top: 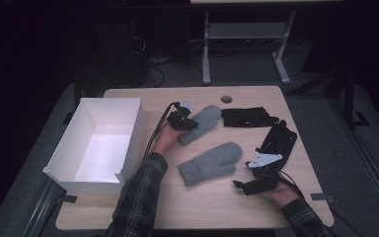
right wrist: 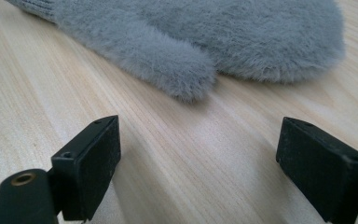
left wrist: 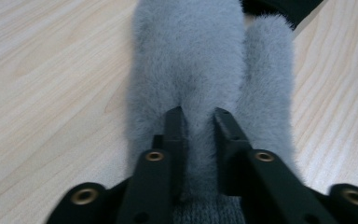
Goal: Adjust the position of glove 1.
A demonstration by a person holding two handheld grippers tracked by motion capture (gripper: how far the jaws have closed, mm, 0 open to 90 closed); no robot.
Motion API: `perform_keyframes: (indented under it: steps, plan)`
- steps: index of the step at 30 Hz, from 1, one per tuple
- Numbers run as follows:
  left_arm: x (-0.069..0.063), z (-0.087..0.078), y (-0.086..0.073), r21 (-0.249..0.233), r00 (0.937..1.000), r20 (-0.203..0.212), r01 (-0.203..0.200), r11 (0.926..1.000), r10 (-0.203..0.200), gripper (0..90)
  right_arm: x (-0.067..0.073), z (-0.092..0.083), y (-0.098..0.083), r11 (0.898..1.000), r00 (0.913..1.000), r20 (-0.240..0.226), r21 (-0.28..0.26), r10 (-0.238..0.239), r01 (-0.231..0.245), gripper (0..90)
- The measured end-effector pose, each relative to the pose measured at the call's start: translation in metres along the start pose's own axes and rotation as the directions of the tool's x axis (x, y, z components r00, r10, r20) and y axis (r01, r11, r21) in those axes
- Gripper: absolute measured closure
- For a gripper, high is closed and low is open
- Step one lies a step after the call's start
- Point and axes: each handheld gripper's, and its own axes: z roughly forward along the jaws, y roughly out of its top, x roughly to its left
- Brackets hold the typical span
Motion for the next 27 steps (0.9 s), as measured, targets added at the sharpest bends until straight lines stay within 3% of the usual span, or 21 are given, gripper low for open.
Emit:
perform_keyframes:
  steps: [6, 11, 20, 27]
  plan:
    - [-0.001, -0.007, 0.002, -0.015, 0.9998, 0.005, 0.018, 0.9997, -0.018, 83.9, 0.000, 0.000, 0.000, 1.000, 1.0000, 0.000, 0.000, 0.000, 0.000, 13.7]
    - [-0.002, -0.022, 0.006, -0.025, 0.9999, 0.003, 0.014, 0.9996, -0.014, 85.0, 0.000, 0.000, 0.000, 1.000, 1.0000, -0.001, -0.001, 0.003, -0.003, 13.7]
    - [-0.017, -0.057, 0.007, -0.079, 0.9992, 0.028, 0.030, 0.9964, -0.028, 85.4, 0.000, 0.000, 0.000, 1.000, 1.0000, -0.002, 0.000, 0.002, -0.002, 13.7]
    - [-0.030, -0.079, 0.005, -0.110, 0.9964, 0.081, 0.036, 0.9932, -0.027, 85.9, 0.000, 0.000, 0.000, 1.000, 1.0000, -0.002, 0.001, 0.003, -0.003, 13.7]
